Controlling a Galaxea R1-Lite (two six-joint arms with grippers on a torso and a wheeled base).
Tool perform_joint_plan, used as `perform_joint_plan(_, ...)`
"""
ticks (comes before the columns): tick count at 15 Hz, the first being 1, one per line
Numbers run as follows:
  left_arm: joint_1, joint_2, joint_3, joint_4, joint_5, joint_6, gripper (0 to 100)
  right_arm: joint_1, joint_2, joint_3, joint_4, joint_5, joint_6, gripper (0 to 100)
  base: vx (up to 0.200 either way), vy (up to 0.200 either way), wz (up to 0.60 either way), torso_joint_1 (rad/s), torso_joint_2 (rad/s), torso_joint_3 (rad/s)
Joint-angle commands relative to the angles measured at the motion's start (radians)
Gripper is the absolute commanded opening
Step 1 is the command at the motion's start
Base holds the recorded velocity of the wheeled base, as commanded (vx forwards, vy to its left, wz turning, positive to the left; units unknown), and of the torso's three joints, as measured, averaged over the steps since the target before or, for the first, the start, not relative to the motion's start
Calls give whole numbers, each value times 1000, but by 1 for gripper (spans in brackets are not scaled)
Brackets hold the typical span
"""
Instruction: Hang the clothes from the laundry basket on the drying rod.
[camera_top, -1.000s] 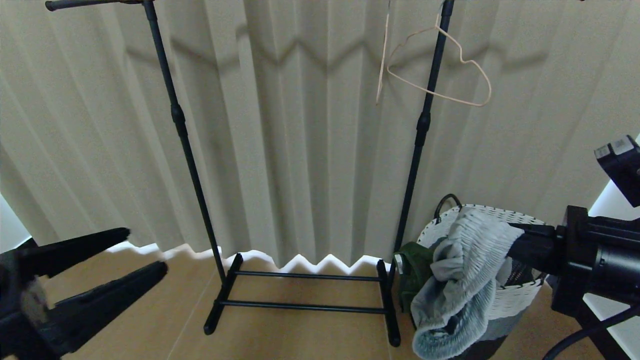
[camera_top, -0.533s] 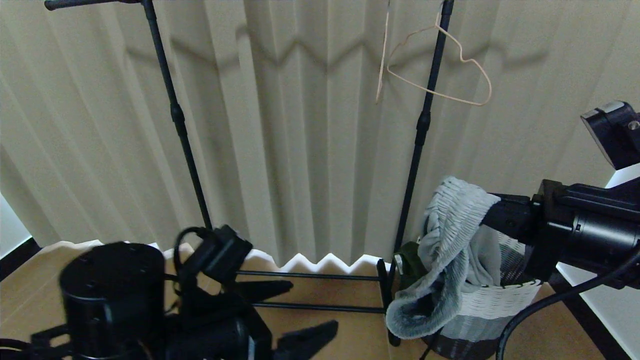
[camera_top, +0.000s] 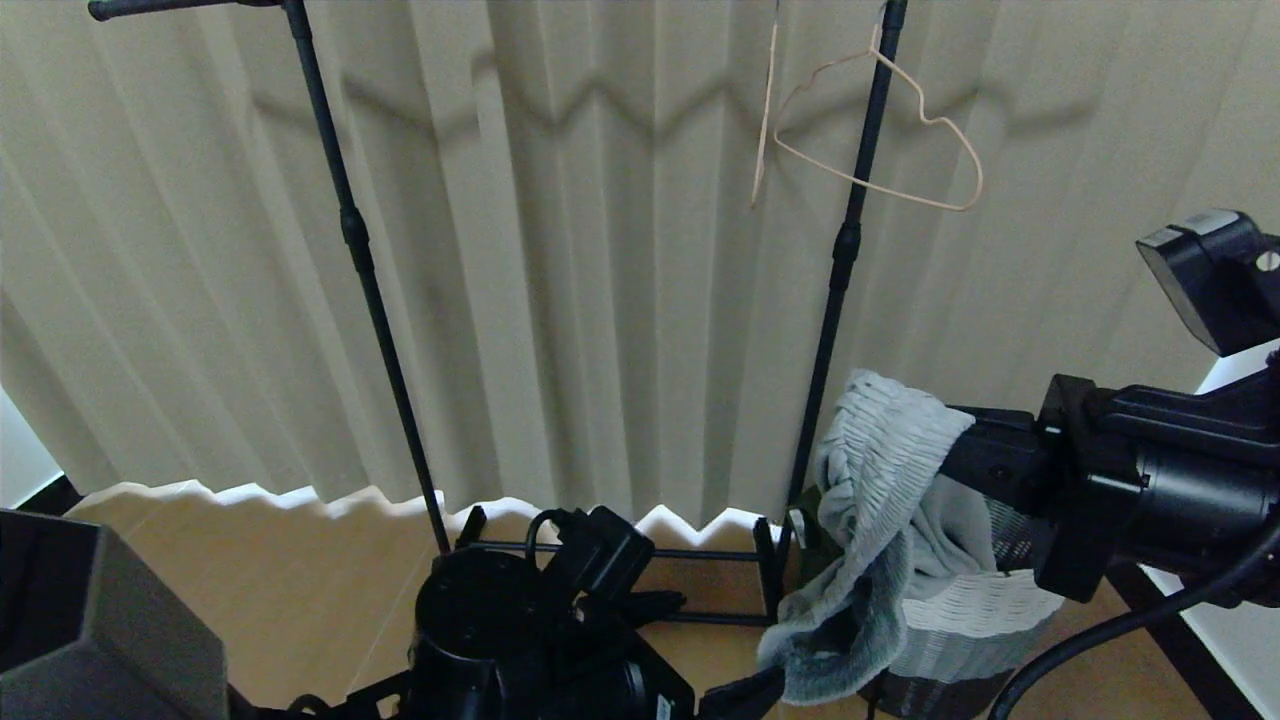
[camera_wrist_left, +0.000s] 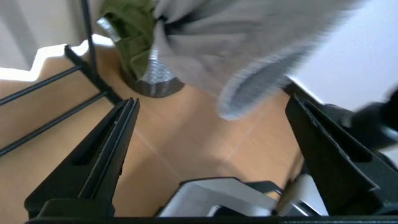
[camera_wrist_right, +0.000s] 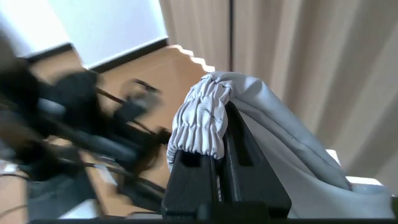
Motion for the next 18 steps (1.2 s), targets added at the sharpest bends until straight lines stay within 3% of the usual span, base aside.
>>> perform_joint_plan(1, -1, 58, -15, 0, 24, 1, 100, 28, -8, -2, -20, 1, 20, 0, 0, 0, 0, 0, 0, 0)
perform_joint_plan(6, 6, 87, -71, 0, 125, 1, 100, 56, -11, -2, -53, 2, 38, 0, 0, 0, 0, 0, 0, 0)
perform_joint_plan(10, 3, 89, -86, 0, 130, 1, 100, 68, -13, -3, -54, 2, 38, 0, 0, 0, 0, 0, 0, 0)
perform_joint_plan(11, 3, 87, -83, 0, 130, 2, 0, 68, -17, -2, -54, 2, 42, 0, 0, 0, 0, 0, 0, 0)
perform_joint_plan(14, 0, 83, -48, -2, 130, 35, 0, 66, -30, 1, -53, 1, 42, 0, 0, 0, 0, 0, 0, 0)
perform_joint_plan(16, -15, 86, 25, -94, 128, 62, 0, 56, -31, 6, -53, -1, 43, 0, 0, 0, 0, 0, 0, 0)
perform_joint_plan(17, -17, 86, 80, -194, 127, 71, 0, 30, -28, 12, -53, -2, 42, 0, 0, 0, 0, 0, 0, 0)
perform_joint_plan(18, -4, 78, 126, -249, 128, 117, 0, 3, -20, 18, -53, -5, 34, 0, 0, 0, 0, 0, 0, 0)
